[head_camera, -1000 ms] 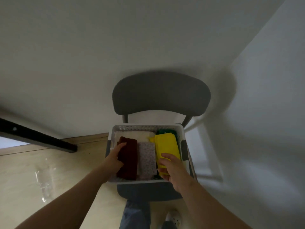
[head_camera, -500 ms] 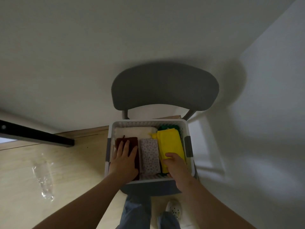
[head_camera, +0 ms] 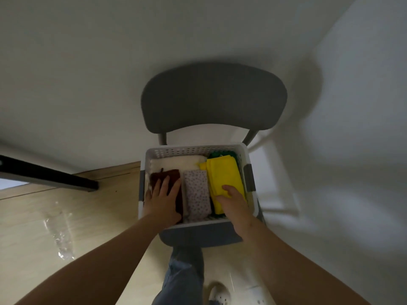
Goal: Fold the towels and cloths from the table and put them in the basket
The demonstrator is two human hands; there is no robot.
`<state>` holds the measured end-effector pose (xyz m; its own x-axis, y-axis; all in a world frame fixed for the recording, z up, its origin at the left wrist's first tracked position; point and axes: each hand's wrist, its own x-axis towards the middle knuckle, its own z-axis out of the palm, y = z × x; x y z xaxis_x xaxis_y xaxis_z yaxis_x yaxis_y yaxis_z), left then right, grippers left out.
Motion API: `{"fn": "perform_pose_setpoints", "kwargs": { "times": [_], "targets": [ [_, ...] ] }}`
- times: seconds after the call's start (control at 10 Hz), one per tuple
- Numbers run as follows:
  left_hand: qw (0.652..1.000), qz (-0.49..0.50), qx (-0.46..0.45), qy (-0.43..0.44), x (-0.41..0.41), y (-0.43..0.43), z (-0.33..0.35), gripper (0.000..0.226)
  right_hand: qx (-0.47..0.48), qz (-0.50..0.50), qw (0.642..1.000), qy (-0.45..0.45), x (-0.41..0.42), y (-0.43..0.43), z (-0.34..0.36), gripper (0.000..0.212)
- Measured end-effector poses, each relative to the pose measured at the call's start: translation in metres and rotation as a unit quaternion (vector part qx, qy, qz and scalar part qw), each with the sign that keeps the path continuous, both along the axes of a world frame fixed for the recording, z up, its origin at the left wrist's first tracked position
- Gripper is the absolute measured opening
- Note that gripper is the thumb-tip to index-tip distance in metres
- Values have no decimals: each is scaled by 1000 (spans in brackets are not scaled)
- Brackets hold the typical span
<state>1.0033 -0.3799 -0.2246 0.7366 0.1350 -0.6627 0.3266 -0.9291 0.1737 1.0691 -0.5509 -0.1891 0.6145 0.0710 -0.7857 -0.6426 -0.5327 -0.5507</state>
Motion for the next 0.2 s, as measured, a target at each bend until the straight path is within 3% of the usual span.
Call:
{"fn": "perform_pose_setpoints", "kwargs": {
  "times": [0.2],
  "targets": [
    [986, 103, -62, -111, -16, -29, 43, 76, 21, 1, 998, -51, -28, -28, 26, 45]
  ]
}}
